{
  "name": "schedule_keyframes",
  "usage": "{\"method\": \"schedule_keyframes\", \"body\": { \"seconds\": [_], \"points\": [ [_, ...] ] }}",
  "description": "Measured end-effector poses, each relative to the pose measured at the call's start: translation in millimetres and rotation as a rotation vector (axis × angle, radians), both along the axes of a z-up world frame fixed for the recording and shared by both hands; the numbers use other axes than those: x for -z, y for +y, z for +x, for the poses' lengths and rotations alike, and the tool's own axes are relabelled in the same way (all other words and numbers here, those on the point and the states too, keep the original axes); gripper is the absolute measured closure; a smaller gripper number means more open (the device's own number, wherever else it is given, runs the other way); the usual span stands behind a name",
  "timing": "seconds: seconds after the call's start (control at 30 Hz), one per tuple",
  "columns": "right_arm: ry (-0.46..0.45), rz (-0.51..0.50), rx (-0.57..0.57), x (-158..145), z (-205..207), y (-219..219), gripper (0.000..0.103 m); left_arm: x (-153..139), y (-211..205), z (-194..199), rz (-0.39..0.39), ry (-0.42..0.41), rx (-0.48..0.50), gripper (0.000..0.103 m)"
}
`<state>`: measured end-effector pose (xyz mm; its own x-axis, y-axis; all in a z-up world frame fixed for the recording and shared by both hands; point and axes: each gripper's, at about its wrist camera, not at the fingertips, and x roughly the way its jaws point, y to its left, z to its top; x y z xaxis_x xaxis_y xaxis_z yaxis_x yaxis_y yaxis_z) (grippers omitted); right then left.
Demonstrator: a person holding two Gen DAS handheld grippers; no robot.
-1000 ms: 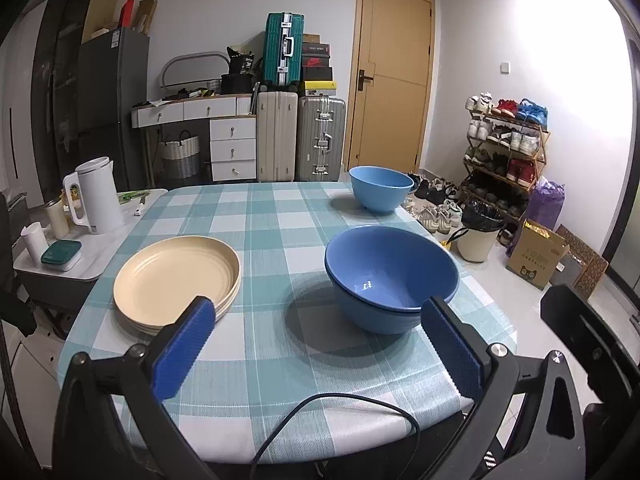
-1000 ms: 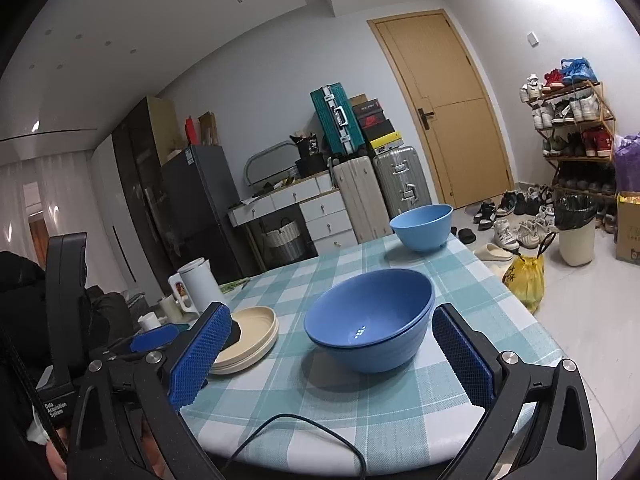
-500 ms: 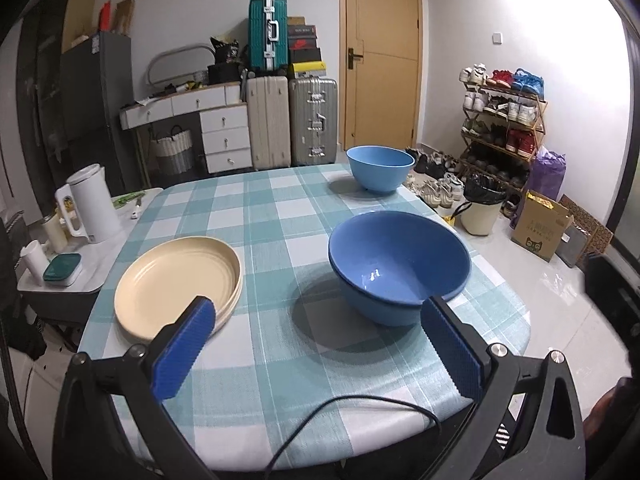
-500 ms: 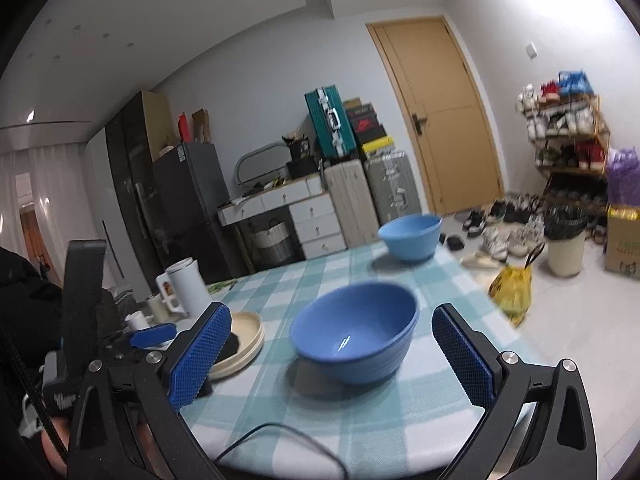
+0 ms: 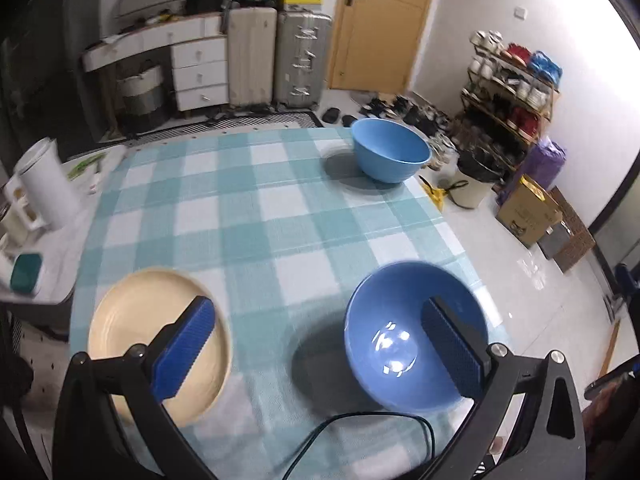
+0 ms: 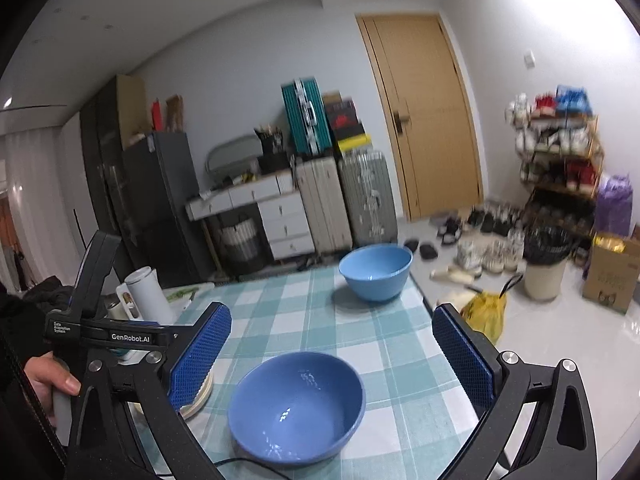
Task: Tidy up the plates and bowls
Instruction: 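Move both tools toward the rim of the light blue bowl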
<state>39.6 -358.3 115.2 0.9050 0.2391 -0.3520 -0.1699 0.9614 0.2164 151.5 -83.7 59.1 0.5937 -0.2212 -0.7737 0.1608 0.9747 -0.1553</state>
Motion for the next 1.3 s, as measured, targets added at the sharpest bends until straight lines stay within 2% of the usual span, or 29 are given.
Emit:
{"method": "schedule_keyframes", "body": {
  "seconds": [0.1, 0.2, 0.23, 0.3, 0.37, 0.43, 0.53, 0.6, 0.63, 0.7, 0.77, 0.83, 0.9, 1.0, 1.17, 1.2, 1.3],
  "points": [
    [0.054, 0.033, 0.019, -5, 43, -9, 0.000, 0, -11, 33, -0.030, 0.073, 0.018, 0.000],
    [0.164, 0.001, 0.041, -7, 98, -10, 0.000, 4, -27, 65, -0.024, 0.147, 0.042, 0.000],
    [0.241, 0.043, 0.036, -4, 122, -14, 0.001, 8, -34, 79, -0.014, 0.185, 0.059, 0.000],
    [0.314, 0.147, 0.016, 3, 150, -21, 0.001, 11, -45, 103, -0.015, 0.235, 0.071, 0.000],
    [0.450, 0.245, -0.015, 18, 188, -28, 0.001, 18, -52, 123, -0.010, 0.302, 0.078, 0.000],
    [0.580, 0.358, -0.023, 39, 217, -38, 0.001, 26, -57, 142, -0.045, 0.383, 0.082, 0.000],
    [0.674, 0.499, 0.000, 65, 247, -54, 0.002, 38, -63, 168, -0.065, 0.485, 0.088, 0.000],
    [0.723, 0.526, -0.033, 79, 262, -55, 0.002, 46, -64, 186, -0.107, 0.543, 0.074, 0.000],
    [0.758, 0.511, 0.003, 88, 276, -59, 0.002, 51, -64, 193, -0.127, 0.572, 0.055, 0.000],
    [0.770, 0.510, 0.069, 99, 283, -64, 0.002, 60, -62, 210, -0.158, 0.604, -0.011, 0.000],
    [0.782, 0.500, 0.102, 108, 297, -68, 0.002, 63, -64, 222, -0.142, 0.580, -0.041, 0.000],
    [0.784, 0.498, 0.087, 112, 309, -70, 0.002, 65, -68, 234, -0.122, 0.552, -0.065, 0.000],
    [0.766, 0.513, 0.060, 113, 323, -72, 0.002, 71, -71, 245, -0.154, 0.542, -0.085, 0.000],
    [0.769, 0.526, 0.045, 116, 338, -72, 0.002, 84, -76, 261, -0.209, 0.559, -0.081, 0.000],
    [0.793, 0.531, 0.063, 128, 351, -74, 0.002, 89, -81, 277, -0.215, 0.528, -0.082, 0.000],
    [0.769, 0.557, 0.039, 130, 355, -75, 0.002, 89, -83, 281, -0.219, 0.528, -0.078, 0.000],
    [0.743, 0.500, 0.055, 131, 364, -71, 0.005, 91, -85, 295, -0.239, 0.514, -0.074, 0.000]
  ]
}}
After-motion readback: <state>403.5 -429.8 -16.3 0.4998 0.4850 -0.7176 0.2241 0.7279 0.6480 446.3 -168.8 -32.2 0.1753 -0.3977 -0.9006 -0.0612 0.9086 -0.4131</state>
